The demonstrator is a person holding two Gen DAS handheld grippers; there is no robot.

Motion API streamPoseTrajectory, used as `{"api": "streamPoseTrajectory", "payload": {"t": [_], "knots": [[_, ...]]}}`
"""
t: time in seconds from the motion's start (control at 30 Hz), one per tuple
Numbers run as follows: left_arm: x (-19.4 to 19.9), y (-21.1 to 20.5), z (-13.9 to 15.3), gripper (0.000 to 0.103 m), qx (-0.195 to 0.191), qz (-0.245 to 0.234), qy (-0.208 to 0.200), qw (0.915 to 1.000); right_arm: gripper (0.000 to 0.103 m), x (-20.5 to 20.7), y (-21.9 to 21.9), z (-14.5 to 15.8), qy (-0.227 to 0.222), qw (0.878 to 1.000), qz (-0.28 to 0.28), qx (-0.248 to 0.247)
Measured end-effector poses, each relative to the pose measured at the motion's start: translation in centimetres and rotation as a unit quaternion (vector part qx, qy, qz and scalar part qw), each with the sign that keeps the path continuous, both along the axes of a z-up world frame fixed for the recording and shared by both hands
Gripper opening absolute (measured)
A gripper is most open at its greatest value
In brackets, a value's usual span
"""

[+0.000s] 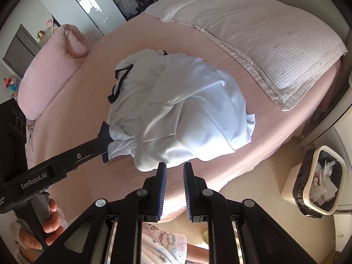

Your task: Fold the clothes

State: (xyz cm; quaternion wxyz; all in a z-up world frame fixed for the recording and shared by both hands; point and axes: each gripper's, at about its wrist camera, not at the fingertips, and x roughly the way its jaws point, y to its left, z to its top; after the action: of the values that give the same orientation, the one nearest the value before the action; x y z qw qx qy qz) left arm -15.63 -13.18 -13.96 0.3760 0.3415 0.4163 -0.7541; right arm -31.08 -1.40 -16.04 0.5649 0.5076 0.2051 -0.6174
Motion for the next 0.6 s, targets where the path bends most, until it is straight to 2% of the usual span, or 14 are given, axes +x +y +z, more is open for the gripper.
{"api": "streamPoseTrajectory", "payload": {"t": [0.23, 0.27, 0.3, 0.37, 0.6], "knots": [[-2.4, 0.2, -1.0, 0.075, 0.038, -0.027, -0.017, 0.9987, 0.015, -2.0, 0.3, -0.8, -0.017, 0.999, -0.027, 0.014], [-2.8, 0.2, -1.1, 0.075, 0.041, -0.029, -0.019, 0.9985, 0.02, -2.3, 0.4, -0.9, -0.019, 0.999, -0.032, 0.016], [-3.1, 0.2, -1.1, 0.075, 0.043, -0.032, -0.018, 0.9984, 0.032, -2.5, 0.5, -1.0, -0.02, 0.999, -0.036, 0.018], [-3.8, 0.3, -1.1, 0.075, 0.046, -0.038, -0.017, 0.9981, 0.048, -3.2, 0.7, -1.0, -0.019, 0.999, -0.045, 0.019], [-6.0, 0.0, -1.8, 0.075, 0.063, -0.045, -0.013, 0.9969, 0.05, -5.1, 1.2, -1.5, -0.021, 0.998, -0.063, 0.025]]}}
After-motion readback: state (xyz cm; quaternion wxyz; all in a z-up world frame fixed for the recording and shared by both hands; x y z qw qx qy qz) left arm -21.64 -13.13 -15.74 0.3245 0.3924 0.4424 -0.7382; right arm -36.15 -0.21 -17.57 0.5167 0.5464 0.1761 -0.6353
